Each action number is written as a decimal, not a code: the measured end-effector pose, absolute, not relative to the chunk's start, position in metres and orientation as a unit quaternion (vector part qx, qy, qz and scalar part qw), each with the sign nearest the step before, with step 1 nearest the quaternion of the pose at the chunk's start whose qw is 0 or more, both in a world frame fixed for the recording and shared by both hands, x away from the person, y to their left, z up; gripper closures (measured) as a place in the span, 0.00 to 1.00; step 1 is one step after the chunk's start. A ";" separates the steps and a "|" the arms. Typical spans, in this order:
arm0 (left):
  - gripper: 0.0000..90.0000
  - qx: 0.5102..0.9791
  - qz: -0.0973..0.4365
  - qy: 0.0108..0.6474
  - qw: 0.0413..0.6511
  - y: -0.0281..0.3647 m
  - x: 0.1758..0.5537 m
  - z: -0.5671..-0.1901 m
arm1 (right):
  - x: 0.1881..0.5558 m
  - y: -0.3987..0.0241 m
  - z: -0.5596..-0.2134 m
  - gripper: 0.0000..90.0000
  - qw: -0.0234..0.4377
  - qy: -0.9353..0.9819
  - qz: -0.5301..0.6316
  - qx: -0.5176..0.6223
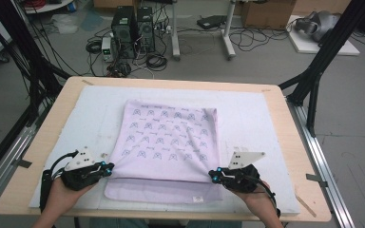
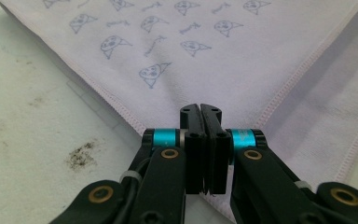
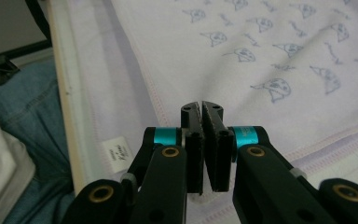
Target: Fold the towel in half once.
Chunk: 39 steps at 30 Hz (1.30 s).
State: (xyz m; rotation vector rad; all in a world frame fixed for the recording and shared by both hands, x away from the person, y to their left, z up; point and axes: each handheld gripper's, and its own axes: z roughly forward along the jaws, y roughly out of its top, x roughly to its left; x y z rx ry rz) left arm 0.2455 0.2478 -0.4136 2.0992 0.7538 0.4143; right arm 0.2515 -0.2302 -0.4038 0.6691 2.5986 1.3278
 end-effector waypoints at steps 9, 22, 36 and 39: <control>0.97 0.840 0.159 0.297 0.425 0.248 0.224 -0.420 | 0.232 -0.234 -0.403 0.97 0.060 0.873 0.437 0.206; 0.85 0.836 0.142 0.299 0.437 0.249 0.214 -0.433 | 0.231 -0.243 -0.417 0.79 0.041 0.865 0.448 0.223; 0.98 0.850 0.144 0.286 0.419 0.236 0.214 -0.444 | 0.237 -0.230 -0.443 0.95 0.037 0.887 0.405 0.220; 0.99 0.844 0.148 0.287 0.428 0.240 0.210 -0.438 | 0.234 -0.230 -0.436 0.95 0.045 0.885 0.410 0.217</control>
